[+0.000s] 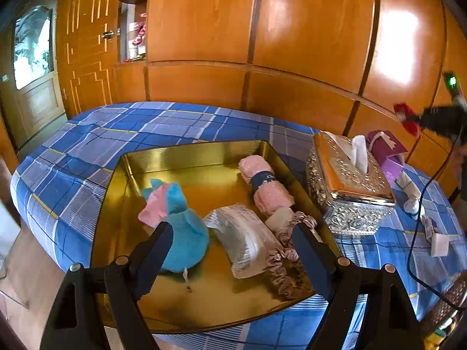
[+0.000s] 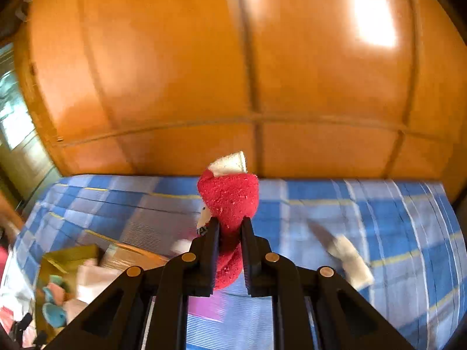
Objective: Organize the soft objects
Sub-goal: 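Lift the red sock toy with the right tool into the gold tray and open, then move the right tool away from the tray toward the white foam block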
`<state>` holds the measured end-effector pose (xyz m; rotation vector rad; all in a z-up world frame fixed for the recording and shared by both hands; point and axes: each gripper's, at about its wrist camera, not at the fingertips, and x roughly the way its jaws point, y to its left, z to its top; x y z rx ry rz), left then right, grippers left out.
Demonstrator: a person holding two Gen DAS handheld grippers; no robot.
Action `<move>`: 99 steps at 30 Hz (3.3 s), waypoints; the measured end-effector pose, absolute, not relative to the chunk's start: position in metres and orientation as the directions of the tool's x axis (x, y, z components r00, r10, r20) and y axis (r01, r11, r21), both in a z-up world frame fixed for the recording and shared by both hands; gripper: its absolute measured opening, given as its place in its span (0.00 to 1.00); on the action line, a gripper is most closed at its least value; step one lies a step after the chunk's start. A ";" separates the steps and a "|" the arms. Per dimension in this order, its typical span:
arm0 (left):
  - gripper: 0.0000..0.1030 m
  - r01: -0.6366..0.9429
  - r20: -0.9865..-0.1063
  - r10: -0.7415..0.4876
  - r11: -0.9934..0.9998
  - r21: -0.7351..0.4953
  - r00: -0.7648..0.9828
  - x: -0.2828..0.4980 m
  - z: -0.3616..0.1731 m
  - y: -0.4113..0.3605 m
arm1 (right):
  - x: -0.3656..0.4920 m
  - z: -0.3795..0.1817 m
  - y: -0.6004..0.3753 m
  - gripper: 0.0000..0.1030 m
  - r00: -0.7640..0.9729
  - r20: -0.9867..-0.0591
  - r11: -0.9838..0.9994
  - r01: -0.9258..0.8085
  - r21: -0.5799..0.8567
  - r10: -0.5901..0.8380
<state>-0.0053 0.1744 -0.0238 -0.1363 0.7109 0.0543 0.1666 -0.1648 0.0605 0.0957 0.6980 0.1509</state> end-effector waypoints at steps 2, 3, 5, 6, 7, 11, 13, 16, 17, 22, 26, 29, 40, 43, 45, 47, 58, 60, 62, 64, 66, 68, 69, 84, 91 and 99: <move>0.84 -0.115 -0.654 0.015 0.987 -0.110 0.756 -0.005 -0.024 0.180 | 0.169 0.071 -0.136 0.13 0.753 -0.612 0.970 -0.189 0.151 0.242; 0.84 -0.121 -0.654 0.018 0.986 -0.113 0.756 -0.004 -0.025 0.182 | 0.169 0.076 -0.119 0.13 0.745 -0.602 0.958 -0.239 0.161 0.287; 0.84 -0.133 -0.655 0.027 0.985 -0.113 0.755 -0.004 -0.025 0.187 | 0.167 0.080 -0.085 0.13 0.721 -0.594 0.931 -0.330 0.159 0.357; 0.84 -0.140 -0.655 0.034 0.984 -0.110 0.755 -0.004 -0.026 0.190 | 0.166 0.080 -0.070 0.13 0.709 -0.593 0.919 -0.361 0.159 0.381; 0.84 -0.145 -0.655 0.038 0.983 -0.111 0.755 -0.004 -0.026 0.192 | 0.164 0.079 -0.054 0.13 0.691 -0.595 0.903 -0.399 0.161 0.411; 0.84 -0.171 -0.658 0.057 0.979 -0.111 0.751 -0.004 -0.028 0.201 | 0.155 0.058 0.017 0.14 0.562 -0.635 0.813 -0.549 0.193 0.530; 0.84 -0.186 -0.662 0.068 0.976 -0.110 0.747 -0.003 -0.030 0.206 | 0.147 0.042 0.049 0.14 0.506 -0.669 0.782 -0.594 0.187 0.544; 0.84 -0.209 -0.670 0.083 0.972 -0.110 0.738 -0.002 -0.033 0.213 | 0.141 0.005 0.091 0.14 0.423 -0.731 0.758 -0.623 0.194 0.535; 0.84 -0.215 -0.673 0.085 0.970 -0.112 0.735 -0.001 -0.034 0.215 | 0.140 -0.005 0.098 0.14 0.408 -0.743 0.755 -0.625 0.196 0.530; 0.84 -0.226 -0.682 0.087 0.967 -0.118 0.726 0.001 -0.039 0.218 | 0.138 -0.048 0.130 0.14 0.363 -0.800 0.756 -0.634 0.164 0.478; 0.84 -0.225 -0.689 0.087 0.968 -0.113 0.719 0.002 -0.042 0.217 | 0.134 -0.066 0.134 0.25 0.362 -0.821 0.760 -0.637 0.128 0.441; 0.84 -0.230 -0.690 0.098 0.968 -0.103 0.718 0.003 -0.043 0.217 | 0.127 -0.064 0.130 0.41 0.402 -0.811 0.768 -0.634 0.089 0.426; 0.84 -0.224 -0.674 0.102 0.970 -0.096 0.732 0.000 -0.036 0.214 | 0.080 -0.020 0.097 0.63 0.595 -0.669 0.797 -0.604 -0.007 0.445; 0.84 -0.215 -0.669 0.097 0.972 -0.096 0.737 -0.001 -0.035 0.211 | 0.061 -0.006 0.084 0.65 0.671 -0.604 0.817 -0.574 -0.058 0.429; 0.84 -0.210 -0.666 0.095 0.973 -0.095 0.740 -0.002 -0.033 0.209 | 0.048 0.002 0.076 0.65 0.731 -0.562 0.839 -0.532 -0.113 0.388; 0.84 -0.200 -0.662 0.089 0.975 -0.093 0.744 -0.002 -0.032 0.206 | 0.037 0.008 0.066 0.65 0.787 -0.514 0.865 -0.477 -0.155 0.342; 0.85 -0.163 -0.640 0.073 0.983 -0.082 0.765 -0.007 -0.022 0.192 | 0.030 0.011 -0.016 0.68 0.743 -0.582 0.912 -0.409 -0.002 0.332; 0.85 -0.157 -0.637 0.070 0.984 -0.081 0.767 -0.007 -0.021 0.190 | 0.030 0.009 -0.038 0.68 0.746 -0.585 0.925 -0.379 0.021 0.319; 0.85 -0.144 -0.635 0.062 0.986 -0.079 0.770 -0.008 -0.020 0.186 | 0.030 0.007 -0.058 0.68 0.746 -0.595 0.937 -0.347 0.039 0.301; 0.85 -0.130 -0.632 0.052 0.989 -0.077 0.773 -0.009 -0.019 0.182 | 0.031 0.004 -0.081 0.68 0.737 -0.609 0.947 -0.313 0.075 0.292; 0.85 -0.115 -0.628 0.042 0.990 -0.076 0.777 -0.011 -0.017 0.178 | 0.032 -0.001 -0.108 0.68 0.729 -0.628 0.959 -0.260 0.113 0.272; 0.85 -0.100 -0.626 0.031 0.992 -0.076 0.780 -0.012 -0.016 0.173 | 0.031 -0.005 -0.130 0.68 0.734 -0.635 0.970 -0.207 0.125 0.238; 0.85 -0.093 -0.626 0.025 0.993 -0.076 0.780 -0.012 -0.016 0.171 | 0.030 -0.006 -0.142 0.68 0.737 -0.637 0.974 -0.179 0.137 0.225; 0.85 0.068 -0.618 -0.079 0.997 -0.041 0.782 -0.018 -0.008 0.125 | 0.011 -0.017 -0.272 0.68 0.756 -0.655 0.953 0.187 0.240 0.016; 0.85 0.147 -0.620 -0.122 0.989 -0.010 0.775 -0.020 -0.004 0.100 | 0.004 -0.023 -0.296 0.68 0.750 -0.661 0.927 0.265 0.265 -0.025; 0.85 0.228 -0.634 -0.165 0.974 0.018 0.755 -0.018 -0.004 0.071 | 0.002 -0.028 -0.316 0.68 0.752 -0.658 0.908 0.305 0.285 -0.046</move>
